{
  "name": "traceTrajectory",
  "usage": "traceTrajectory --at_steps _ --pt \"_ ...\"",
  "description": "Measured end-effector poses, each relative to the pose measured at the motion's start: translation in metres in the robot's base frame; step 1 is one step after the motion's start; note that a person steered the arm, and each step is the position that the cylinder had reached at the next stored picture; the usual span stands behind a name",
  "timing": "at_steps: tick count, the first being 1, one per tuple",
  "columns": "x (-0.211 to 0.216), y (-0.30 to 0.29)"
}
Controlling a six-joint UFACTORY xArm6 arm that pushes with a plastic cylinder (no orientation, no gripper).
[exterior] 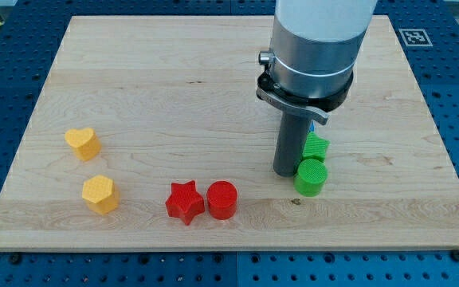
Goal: Slightly touch right to the green star
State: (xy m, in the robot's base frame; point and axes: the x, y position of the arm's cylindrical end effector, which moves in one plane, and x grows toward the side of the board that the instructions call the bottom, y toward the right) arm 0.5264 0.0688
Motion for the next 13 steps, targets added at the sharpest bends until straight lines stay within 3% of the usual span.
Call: traceTrajectory --at_steps 3,5,7,9,10,11,12,13 --pt "0.027 -0.001" --pt "0.021 -0.057" --pt "-0.062 -0.088" --pt "-0.201 -0.082" --pt "-0.216 -0.024" --pt "-0.201 0.051" --pt "-0.178 0.110" --pt "-0.134 0.127"
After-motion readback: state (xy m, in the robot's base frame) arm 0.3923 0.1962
